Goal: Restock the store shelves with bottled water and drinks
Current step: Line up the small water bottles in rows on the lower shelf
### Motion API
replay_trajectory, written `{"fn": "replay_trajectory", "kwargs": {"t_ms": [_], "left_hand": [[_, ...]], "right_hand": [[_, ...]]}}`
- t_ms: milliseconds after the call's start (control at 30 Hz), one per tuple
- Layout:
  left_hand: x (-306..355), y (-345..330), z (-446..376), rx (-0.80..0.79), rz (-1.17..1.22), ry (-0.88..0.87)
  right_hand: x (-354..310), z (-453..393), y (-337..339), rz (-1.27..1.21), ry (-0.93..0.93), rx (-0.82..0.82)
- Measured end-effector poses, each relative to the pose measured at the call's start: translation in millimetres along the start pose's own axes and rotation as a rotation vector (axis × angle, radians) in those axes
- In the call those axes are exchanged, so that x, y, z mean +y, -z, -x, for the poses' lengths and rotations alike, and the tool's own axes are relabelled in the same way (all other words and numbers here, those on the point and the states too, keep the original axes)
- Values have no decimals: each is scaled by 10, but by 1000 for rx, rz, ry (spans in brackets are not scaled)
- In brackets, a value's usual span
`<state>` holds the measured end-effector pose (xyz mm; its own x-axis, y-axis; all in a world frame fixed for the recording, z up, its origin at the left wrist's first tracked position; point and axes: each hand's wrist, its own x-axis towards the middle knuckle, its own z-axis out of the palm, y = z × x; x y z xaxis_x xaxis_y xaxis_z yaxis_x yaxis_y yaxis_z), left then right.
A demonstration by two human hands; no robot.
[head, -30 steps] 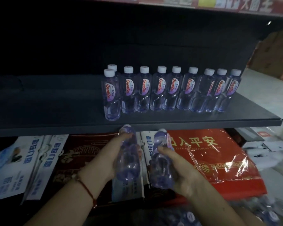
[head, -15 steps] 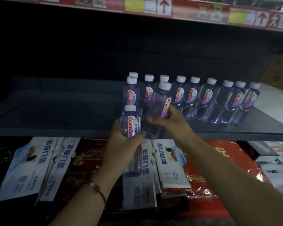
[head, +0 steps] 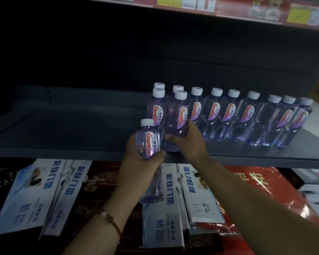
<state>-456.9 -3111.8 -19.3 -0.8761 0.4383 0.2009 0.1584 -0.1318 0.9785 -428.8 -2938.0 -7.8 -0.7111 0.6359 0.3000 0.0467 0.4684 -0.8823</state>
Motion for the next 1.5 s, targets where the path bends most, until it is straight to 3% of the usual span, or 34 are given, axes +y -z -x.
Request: {"fn": "replay_trajectory", "kwargs": {"t_ms": [267, 567, 700, 933, 1100, 1300, 1500], "left_hand": [[-37, -39, -31, -17, -9, -21], [-93, -66, -46, -19, -22, 7], [-114, -90, -59, -43, 17, 32], [-74, -286, 49, -118, 37, 81], [-62, -496, 218, -277, -110, 79], [20, -493, 198, -427, -284, 20], [-87, -402, 156, -474, -716, -125]], "right_hand": [[225, 86, -93, 127, 36, 11], [188, 105, -170, 139, 17, 27], [15, 480, -18, 94, 55, 80], [-112, 1334, 210, -31, -16, -425], [51, 1371, 309, -55, -157, -250], [177, 1163, 666, -58, -239, -179], [48, 802, 837, -198, -230, -98]]}}
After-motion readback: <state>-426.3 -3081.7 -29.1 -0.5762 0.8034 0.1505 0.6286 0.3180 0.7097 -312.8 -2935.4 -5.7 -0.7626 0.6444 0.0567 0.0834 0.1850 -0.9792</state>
